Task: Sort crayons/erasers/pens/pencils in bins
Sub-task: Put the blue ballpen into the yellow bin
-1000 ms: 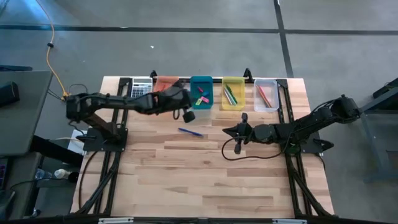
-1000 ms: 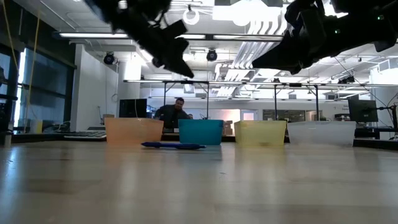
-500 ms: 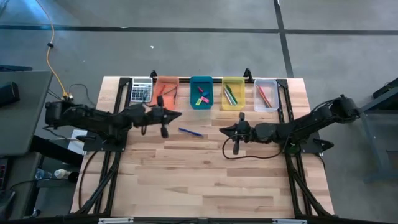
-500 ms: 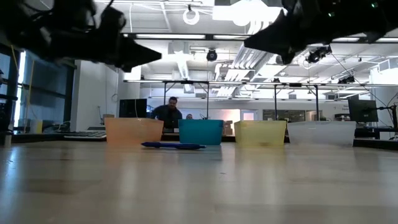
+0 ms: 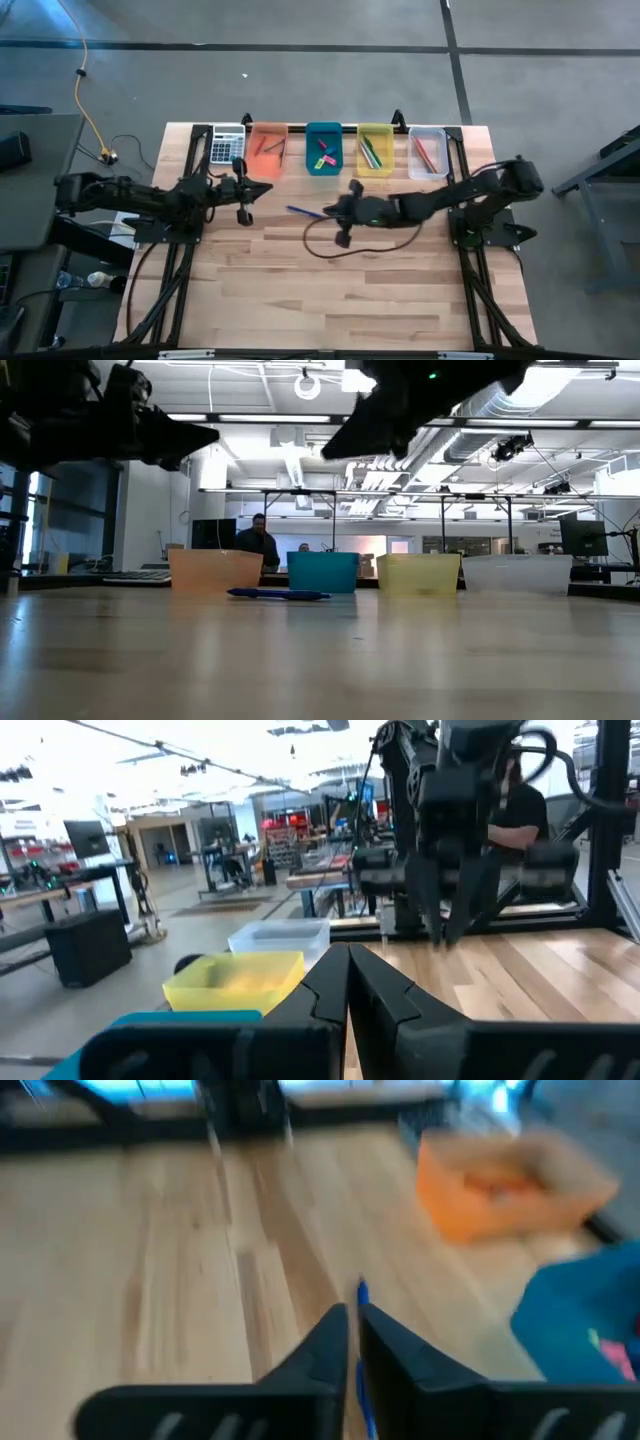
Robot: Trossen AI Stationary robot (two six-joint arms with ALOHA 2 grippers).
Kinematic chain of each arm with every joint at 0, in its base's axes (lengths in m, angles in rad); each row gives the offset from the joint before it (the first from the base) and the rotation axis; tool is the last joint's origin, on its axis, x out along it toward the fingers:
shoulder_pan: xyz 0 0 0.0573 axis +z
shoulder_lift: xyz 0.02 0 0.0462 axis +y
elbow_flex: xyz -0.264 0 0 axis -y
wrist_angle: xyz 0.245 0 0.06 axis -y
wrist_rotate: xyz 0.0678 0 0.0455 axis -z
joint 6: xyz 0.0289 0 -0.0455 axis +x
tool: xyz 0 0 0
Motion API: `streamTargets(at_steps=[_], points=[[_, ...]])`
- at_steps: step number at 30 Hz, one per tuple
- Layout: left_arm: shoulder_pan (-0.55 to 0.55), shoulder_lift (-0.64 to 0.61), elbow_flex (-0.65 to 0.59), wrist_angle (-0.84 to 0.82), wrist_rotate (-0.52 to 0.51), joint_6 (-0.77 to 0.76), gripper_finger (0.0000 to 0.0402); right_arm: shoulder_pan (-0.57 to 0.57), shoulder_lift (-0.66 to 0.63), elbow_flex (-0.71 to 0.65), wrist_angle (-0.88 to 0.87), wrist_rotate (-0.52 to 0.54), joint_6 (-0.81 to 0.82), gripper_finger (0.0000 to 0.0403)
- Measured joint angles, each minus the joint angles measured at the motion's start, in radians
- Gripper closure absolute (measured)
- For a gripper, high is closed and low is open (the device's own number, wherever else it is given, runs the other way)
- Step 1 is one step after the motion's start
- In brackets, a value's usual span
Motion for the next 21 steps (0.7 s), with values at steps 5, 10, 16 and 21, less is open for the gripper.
streamTargets(at_steps=[5,10,16,21], points=[[0.000,-0.057,-0.019,-0.023,-0.001,0.007,0.0401,-0.039,0.136,0.203,-0.305,-0.068,0.068,0.0340],[0.000,-0.070,-0.018,-0.025,-0.002,0.000,0.0401,-0.067,0.280,0.359,-0.504,-0.086,0.097,0.0292],[0.000,-0.070,-0.018,-0.050,-0.003,-0.002,0.0401,-0.108,0.418,0.460,-0.594,-0.155,0.098,0.0272],[0.000,-0.070,-0.018,-0.050,-0.004,-0.019,0.0401,-0.142,0.481,0.476,-0.593,-0.168,0.105,0.0274]])
